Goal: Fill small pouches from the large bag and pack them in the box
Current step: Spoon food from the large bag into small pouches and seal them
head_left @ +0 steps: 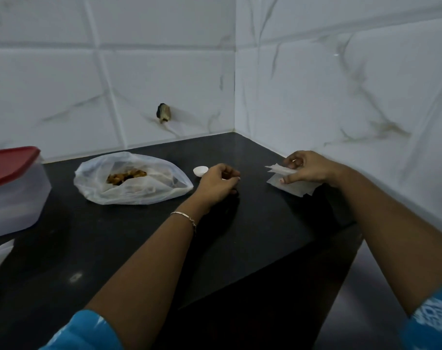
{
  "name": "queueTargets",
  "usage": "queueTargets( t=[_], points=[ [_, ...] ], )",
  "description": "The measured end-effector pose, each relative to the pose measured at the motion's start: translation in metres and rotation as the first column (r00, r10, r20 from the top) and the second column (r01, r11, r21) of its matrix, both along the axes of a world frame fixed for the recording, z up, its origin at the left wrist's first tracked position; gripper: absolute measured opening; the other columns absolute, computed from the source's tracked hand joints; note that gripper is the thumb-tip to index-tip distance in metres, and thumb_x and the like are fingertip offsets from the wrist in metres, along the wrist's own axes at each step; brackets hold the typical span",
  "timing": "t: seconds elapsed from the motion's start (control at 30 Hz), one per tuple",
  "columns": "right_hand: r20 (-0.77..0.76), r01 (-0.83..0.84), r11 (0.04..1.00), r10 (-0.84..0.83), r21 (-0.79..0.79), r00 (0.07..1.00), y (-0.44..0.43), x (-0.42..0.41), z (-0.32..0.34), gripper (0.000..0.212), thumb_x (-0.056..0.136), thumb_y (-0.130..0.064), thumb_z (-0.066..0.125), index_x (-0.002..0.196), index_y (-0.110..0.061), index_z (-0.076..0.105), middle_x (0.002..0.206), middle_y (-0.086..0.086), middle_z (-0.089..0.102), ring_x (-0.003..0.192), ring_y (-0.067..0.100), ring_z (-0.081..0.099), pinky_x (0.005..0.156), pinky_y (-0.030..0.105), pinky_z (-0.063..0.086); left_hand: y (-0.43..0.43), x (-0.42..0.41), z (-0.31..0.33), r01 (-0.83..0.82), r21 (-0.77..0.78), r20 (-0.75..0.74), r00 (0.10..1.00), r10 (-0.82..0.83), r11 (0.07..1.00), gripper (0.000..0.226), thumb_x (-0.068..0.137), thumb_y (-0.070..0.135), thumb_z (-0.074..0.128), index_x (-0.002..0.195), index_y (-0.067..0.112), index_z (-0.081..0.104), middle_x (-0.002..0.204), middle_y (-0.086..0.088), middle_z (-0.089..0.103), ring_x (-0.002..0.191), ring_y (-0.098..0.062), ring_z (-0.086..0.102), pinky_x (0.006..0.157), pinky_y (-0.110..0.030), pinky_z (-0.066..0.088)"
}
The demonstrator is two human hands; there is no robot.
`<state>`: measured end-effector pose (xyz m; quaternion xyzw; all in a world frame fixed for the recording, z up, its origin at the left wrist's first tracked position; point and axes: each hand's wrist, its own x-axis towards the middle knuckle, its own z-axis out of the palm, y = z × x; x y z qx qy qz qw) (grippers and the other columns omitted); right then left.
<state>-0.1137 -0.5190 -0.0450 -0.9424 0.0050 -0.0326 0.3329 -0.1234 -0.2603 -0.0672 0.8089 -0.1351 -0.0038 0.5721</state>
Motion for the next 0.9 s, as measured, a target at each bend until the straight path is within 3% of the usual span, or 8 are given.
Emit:
queueTargets(
  t=[0.13,0.23,0.33,0.5,0.6,0.7,0.8,0.9],
  points=[
    [0.06,0.038,0.999,-0.039,0.021,0.997,-0.004,-0.001,0.003,0.035,0.079,-0.026,0.077,0.111,-0.018,0.065,0.114,0.0,0.062,0.108,0.017,0.057,0.097,0.031,0.044,0.005,0.001,-0.002,0.013,-0.087,-0.056,0.998,-0.018,0.996,0.005,0.094,0.008,0.059,0.096,0.012,0.06,0.096,-0.009,0.063,0.082,-0.015,0.064,0.073,-0.023,0.057],
    [0.114,0.061,0.998,-0.064,0.028,0.991,-0.007,-0.003,0.005,0.015,0.086,-0.023,0.067,0.098,-0.016,0.068,0.102,0.004,0.067,0.098,0.02,0.061,0.082,0.031,0.047,0.007,-0.003,0.001,0.022,-0.125,-0.085,0.996,-0.033,0.992,0.008,0.094,0.008,0.058,0.102,0.009,0.06,0.101,-0.012,0.064,0.086,-0.016,0.064,0.075,-0.024,0.057],
    [0.185,0.093,0.995,-0.097,0.032,0.978,-0.006,-0.007,0.012,0.027,0.092,-0.024,0.058,0.095,0.002,0.067,0.088,0.018,0.065,0.083,0.024,0.057,0.069,0.032,0.04,0.009,-0.009,0.002,0.018,-0.179,-0.081,0.996,-0.033,0.984,0.011,0.094,0.009,0.059,0.104,0.007,0.06,0.099,-0.013,0.065,0.084,-0.017,0.064,0.072,-0.024,0.057],
    [0.336,0.045,0.983,-0.104,0.179,0.936,0.018,-0.02,0.04,0.018,0.097,-0.02,0.052,0.097,-0.016,0.07,0.096,0.007,0.071,0.088,0.021,0.063,0.082,0.036,0.05,0.015,-0.021,0.007,-0.012,-0.308,-0.002,1.0,0.012,0.951,0.017,0.091,0.016,0.066,0.104,0.006,0.062,0.09,-0.011,0.063,0.077,-0.019,0.062,0.071,-0.031,0.057],
    [0.324,-0.072,0.974,-0.001,0.214,0.946,0.05,-0.029,0.057,0.02,0.098,-0.024,0.053,0.098,-0.011,0.068,0.092,0.008,0.067,0.077,0.018,0.059,0.065,0.025,0.045,0.024,-0.029,0.012,-0.09,-0.417,0.009,0.995,0.103,0.905,0.008,0.089,0.013,0.067,0.095,0.01,0.063,0.096,-0.014,0.063,0.082,-0.024,0.063,0.08,-0.046,0.059],
    [0.225,-0.213,0.951,0.162,0.225,0.961,0.092,-0.038,0.067,0.027,0.099,-0.031,0.052,0.102,-0.007,0.066,0.084,0.006,0.061,0.068,0.014,0.052,0.053,0.02,0.039,0.036,-0.039,0.018,-0.146,-0.513,0.0,0.986,0.169,0.846,0.019,0.087,0.015,0.069,0.103,0.013,0.058,0.102,-0.011,0.061,0.083,-0.019,0.064,0.08,-0.043,0.059],
    [0.162,-0.351,0.914,0.322,0.205,0.933,0.135,-0.045,0.073,0.026,0.098,-0.036,0.053,0.101,-0.014,0.067,0.084,0.004,0.063,0.071,0.013,0.054,0.056,0.021,0.041,0.056,-0.051,0.032,-0.196,-0.512,0.017,0.971,0.238,0.836,0.039,0.089,0.024,0.068,0.119,0.017,0.044,0.118,-0.003,0.055,0.098,-0.012,0.061,0.078,-0.031,0.056],
    [0.133,-0.477,0.844,0.458,0.247,0.879,0.177,-0.048,0.074,0.029,0.097,-0.033,0.056,0.103,-0.007,0.067,0.09,0.007,0.066,0.079,0.016,0.059,0.068,0.028,0.045,0.09,-0.059,0.044,-0.228,-0.44,0.011,0.966,0.259,0.869,0.028,0.099,0.032,0.051,0.123,0.019,0.044,0.123,-0.002,0.056,0.104,-0.013,0.058,0.092,-0.04,0.052]
  ],
)
